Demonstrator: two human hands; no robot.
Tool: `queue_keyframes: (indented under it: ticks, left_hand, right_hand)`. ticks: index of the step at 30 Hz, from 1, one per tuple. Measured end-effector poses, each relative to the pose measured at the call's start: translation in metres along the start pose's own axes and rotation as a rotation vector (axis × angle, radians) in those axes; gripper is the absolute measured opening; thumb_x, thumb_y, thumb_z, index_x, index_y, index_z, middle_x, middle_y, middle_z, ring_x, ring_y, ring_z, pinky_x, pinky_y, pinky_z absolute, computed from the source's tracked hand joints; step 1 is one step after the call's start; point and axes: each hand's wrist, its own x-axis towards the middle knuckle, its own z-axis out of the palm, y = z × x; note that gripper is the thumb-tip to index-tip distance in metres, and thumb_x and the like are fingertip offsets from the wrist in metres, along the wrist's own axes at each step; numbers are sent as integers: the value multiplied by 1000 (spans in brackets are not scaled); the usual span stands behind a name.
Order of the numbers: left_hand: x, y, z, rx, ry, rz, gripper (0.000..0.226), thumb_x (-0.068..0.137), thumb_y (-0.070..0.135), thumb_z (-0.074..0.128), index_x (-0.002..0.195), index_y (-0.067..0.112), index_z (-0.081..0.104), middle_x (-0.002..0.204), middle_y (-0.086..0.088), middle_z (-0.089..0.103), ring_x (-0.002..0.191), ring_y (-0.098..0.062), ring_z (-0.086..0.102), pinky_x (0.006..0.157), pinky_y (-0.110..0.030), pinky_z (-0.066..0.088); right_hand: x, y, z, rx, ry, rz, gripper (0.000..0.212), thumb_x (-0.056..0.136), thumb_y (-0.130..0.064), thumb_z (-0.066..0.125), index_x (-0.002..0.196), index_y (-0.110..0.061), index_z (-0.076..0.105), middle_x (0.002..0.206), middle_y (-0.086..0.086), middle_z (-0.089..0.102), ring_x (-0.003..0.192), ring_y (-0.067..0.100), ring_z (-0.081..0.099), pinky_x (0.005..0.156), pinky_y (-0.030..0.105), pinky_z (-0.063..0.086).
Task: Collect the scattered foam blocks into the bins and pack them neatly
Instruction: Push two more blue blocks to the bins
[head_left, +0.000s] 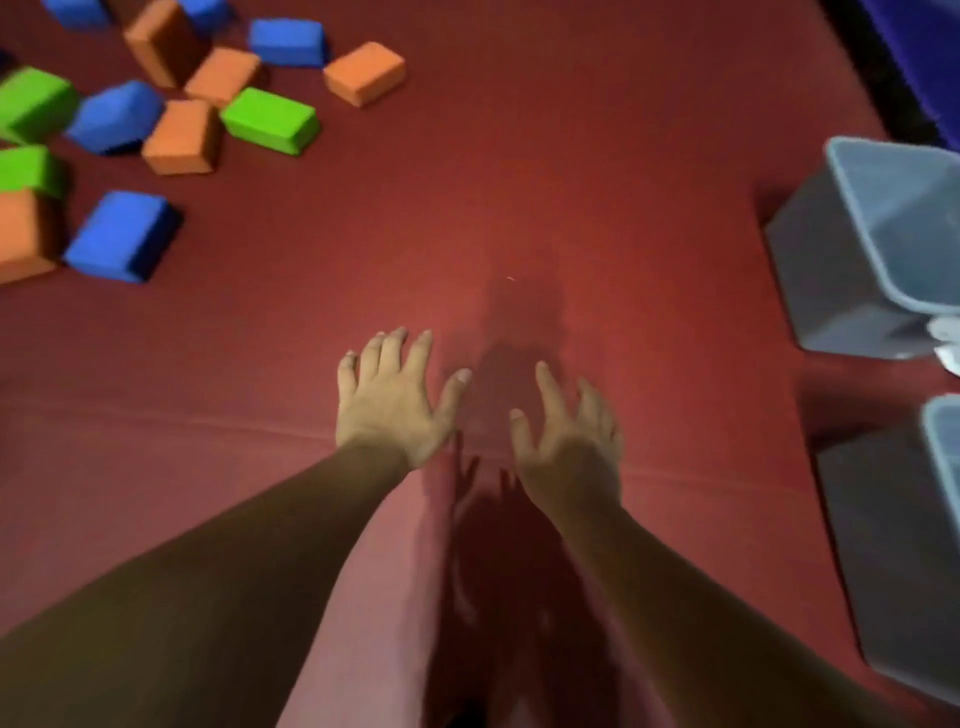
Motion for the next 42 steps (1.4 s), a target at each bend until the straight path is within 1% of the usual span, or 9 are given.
queue_keyframes:
  ticks: [9,12,16,21,23,27,33,37,42]
  left_hand:
    - [-14,-236,-44,-69,67,-427,79,95,72,18,158,25,26,164,-5,25,152,-24,16,123,-49,9]
    - [-12,-293,-46,-118,89,-537,79,95,71,18,159,26,24,164,-5,24,152,-24,15,124,-48,8]
    - [10,-374,-47,-154,130,-668,79,95,72,20,158,25,27,162,-5,27,151,-24,19,123,-48,11]
    - [24,-461,-50,-169,155,-836,82,93,74,15,156,24,31,159,-5,34,148,-26,26,121,-49,17]
    - [27,-492,-56,-185,152,-884,79,95,72,18,157,24,29,160,-5,33,148,-25,24,121,-48,16]
    - [24,-551,-67,-204,162,-974,86,91,75,12,157,24,29,160,-6,33,149,-25,24,122,-48,16]
    - [15,-644,-66,-232,123,-1072,81,95,73,18,159,24,23,163,-7,26,150,-25,20,122,-47,14]
    - [19,-715,-68,-209,130,-1106,88,89,77,12,158,23,26,160,-9,29,147,-25,24,121,-48,17]
    - [23,-785,-76,-170,91,-1124,85,91,77,19,159,24,22,163,-10,25,150,-27,20,120,-49,15]
  right_hand:
    - [3,-212,114,-48,-167,-331,63,87,-56,45,146,-33,53,141,21,56,131,42,51,102,56,42]
    - [9,-265,151,-76,-229,-454,63,90,-54,49,150,-35,47,145,20,51,136,40,45,105,55,38]
    - [34,-345,207,-133,-376,-559,66,96,-54,51,157,-39,31,158,16,36,147,36,28,115,51,24]
    - [52,-443,260,-165,-476,-704,68,97,-54,49,159,-40,25,161,14,30,149,34,22,117,51,21]
    - [55,-480,276,-195,-529,-727,68,98,-55,46,159,-41,21,162,13,26,151,32,19,118,50,18]
    - [45,-549,306,-210,-622,-768,68,99,-56,44,160,-42,17,164,11,21,152,30,13,119,50,15]
    - [19,-639,362,-262,-722,-854,68,100,-56,42,160,-43,13,166,11,16,153,31,9,120,52,14]
    - [8,-702,406,-269,-719,-887,67,100,-56,41,159,-43,12,165,11,17,153,31,9,119,51,13]
    - [-1,-764,447,-261,-736,-863,67,99,-57,42,160,-43,15,165,12,19,152,31,11,119,51,15]
